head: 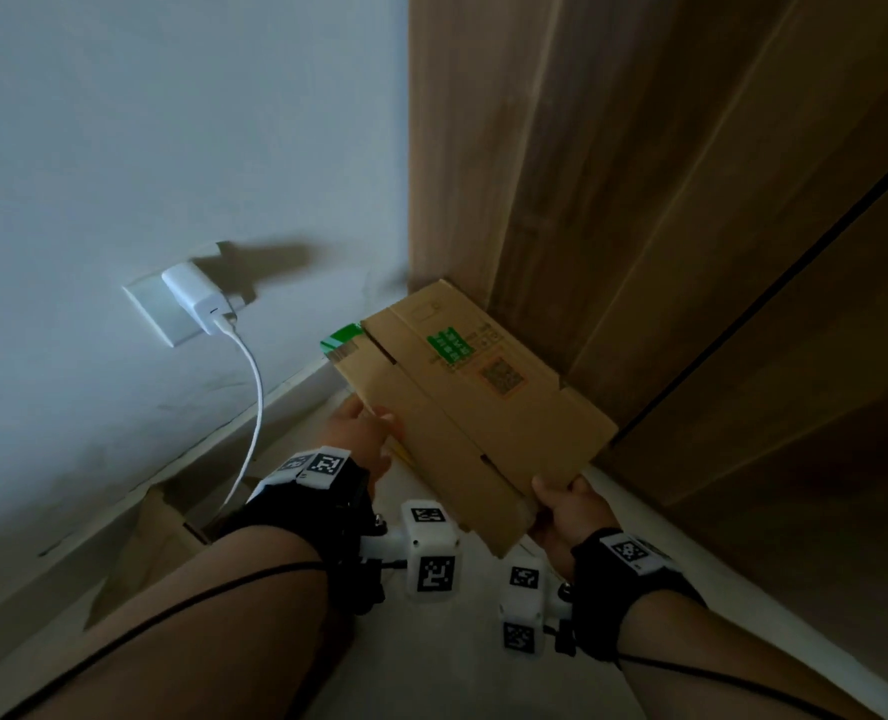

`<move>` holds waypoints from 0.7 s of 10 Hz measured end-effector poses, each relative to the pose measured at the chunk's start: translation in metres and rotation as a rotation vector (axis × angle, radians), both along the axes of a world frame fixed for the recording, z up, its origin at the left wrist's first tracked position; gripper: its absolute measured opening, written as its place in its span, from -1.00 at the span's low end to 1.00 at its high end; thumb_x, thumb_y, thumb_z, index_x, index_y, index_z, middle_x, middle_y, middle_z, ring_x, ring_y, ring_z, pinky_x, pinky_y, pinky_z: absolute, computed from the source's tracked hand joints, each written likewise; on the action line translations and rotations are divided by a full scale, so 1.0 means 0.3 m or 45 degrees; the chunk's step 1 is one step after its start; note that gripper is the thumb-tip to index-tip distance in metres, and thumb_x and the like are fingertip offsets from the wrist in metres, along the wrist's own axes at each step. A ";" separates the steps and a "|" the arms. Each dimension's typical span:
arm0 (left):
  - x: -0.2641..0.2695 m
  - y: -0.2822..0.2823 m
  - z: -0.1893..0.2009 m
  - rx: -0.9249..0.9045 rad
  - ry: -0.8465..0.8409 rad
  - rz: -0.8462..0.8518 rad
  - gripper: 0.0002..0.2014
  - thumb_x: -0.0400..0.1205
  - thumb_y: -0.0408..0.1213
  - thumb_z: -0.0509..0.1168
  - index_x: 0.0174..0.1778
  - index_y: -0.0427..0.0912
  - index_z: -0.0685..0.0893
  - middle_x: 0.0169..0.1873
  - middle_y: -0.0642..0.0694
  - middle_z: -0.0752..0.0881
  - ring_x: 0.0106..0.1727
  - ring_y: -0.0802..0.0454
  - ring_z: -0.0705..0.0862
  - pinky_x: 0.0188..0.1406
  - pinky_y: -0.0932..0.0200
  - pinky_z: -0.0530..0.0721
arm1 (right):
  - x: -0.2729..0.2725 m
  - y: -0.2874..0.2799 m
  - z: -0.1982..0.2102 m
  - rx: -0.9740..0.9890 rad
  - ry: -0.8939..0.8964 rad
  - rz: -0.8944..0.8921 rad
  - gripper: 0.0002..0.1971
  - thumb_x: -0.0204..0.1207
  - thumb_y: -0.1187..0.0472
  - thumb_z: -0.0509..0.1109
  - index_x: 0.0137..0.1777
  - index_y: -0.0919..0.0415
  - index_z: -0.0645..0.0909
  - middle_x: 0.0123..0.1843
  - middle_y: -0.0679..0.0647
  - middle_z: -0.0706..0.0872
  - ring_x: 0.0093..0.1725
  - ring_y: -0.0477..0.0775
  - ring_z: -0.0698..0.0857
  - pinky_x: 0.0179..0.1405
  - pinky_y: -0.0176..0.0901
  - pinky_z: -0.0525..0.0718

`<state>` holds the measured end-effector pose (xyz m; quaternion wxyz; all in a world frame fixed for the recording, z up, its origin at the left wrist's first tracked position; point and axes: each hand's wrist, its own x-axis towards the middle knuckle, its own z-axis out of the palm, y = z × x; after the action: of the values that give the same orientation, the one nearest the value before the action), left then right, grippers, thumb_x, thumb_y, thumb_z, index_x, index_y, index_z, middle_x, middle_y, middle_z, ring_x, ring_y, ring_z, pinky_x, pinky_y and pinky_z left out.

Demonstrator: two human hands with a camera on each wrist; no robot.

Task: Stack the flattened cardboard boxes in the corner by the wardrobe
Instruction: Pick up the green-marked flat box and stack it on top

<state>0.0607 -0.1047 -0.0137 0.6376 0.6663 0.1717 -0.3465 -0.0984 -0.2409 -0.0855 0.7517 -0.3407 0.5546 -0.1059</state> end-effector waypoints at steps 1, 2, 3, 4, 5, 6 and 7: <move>0.023 -0.008 -0.060 0.124 -0.098 -0.188 -0.45 0.64 -0.43 0.16 0.57 -0.07 0.31 0.36 -0.10 0.61 -0.17 0.22 0.59 -0.23 0.51 0.52 | 0.037 -0.020 -0.072 -0.051 0.109 0.079 -0.55 0.58 0.34 0.30 0.47 0.18 0.38 0.30 0.24 0.60 0.32 0.41 0.59 0.20 0.29 0.62; 0.035 0.030 -0.081 0.513 -0.328 -0.412 -0.51 0.69 -0.25 0.11 0.58 0.02 0.32 0.58 0.01 0.39 0.53 0.11 0.42 0.38 0.39 0.39 | 0.077 -0.045 -0.161 -0.126 0.233 0.164 -0.52 0.51 0.23 0.39 0.44 0.15 0.41 0.33 0.26 0.62 0.28 0.41 0.62 0.25 0.39 0.62; 0.024 0.030 -0.121 0.265 -0.079 -0.211 -0.48 0.68 -0.30 0.15 0.60 -0.09 0.29 0.59 -0.12 0.37 0.60 -0.02 0.37 0.37 0.27 0.42 | 0.112 -0.067 -0.212 -0.173 0.293 0.233 -0.52 0.49 0.22 0.41 0.41 0.15 0.42 0.30 0.23 0.64 0.28 0.37 0.63 0.29 0.36 0.61; 0.030 0.052 -0.180 0.080 0.122 -0.090 -0.51 0.62 -0.47 0.21 0.51 -0.21 0.42 0.35 -0.33 0.58 0.48 -0.25 0.50 0.27 0.00 0.51 | 0.153 -0.079 -0.255 -0.211 0.328 0.256 -0.44 0.48 0.26 0.40 0.48 0.26 0.37 0.37 0.30 0.59 0.32 0.42 0.62 0.28 0.34 0.63; 0.036 0.082 -0.216 0.235 0.099 -0.225 -0.53 0.61 -0.44 0.24 0.48 -0.19 0.49 0.17 -0.29 0.63 0.38 -0.18 0.58 0.30 -0.05 0.55 | 0.197 -0.080 -0.263 -0.240 0.504 0.294 -0.42 0.47 0.12 0.39 0.49 0.21 0.38 0.41 0.23 0.60 0.32 0.39 0.61 0.33 0.29 0.59; 0.042 0.096 -0.236 0.299 0.103 -0.278 -0.52 0.59 -0.40 0.30 0.46 -0.14 0.50 0.24 -0.30 0.64 0.36 -0.14 0.59 0.33 -0.08 0.58 | 0.223 -0.082 -0.257 -0.225 0.591 0.375 -0.40 0.54 0.17 0.33 0.55 0.27 0.26 0.48 0.26 0.52 0.41 0.37 0.54 0.42 0.16 0.51; 0.038 0.104 -0.236 0.295 0.112 -0.317 -0.51 0.60 -0.38 0.28 0.48 -0.13 0.48 0.31 -0.29 0.61 0.36 -0.14 0.57 0.36 -0.11 0.57 | 0.229 -0.089 -0.269 -0.157 0.619 0.379 -0.34 0.57 0.27 0.28 0.62 0.27 0.09 0.55 0.35 0.41 0.47 0.39 0.46 0.47 0.19 0.45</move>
<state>0.0719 -0.0735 -0.0844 0.5004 0.7357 0.1546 -0.4295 -0.0298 -0.2677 -0.1663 0.5820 -0.4788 0.6548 0.0569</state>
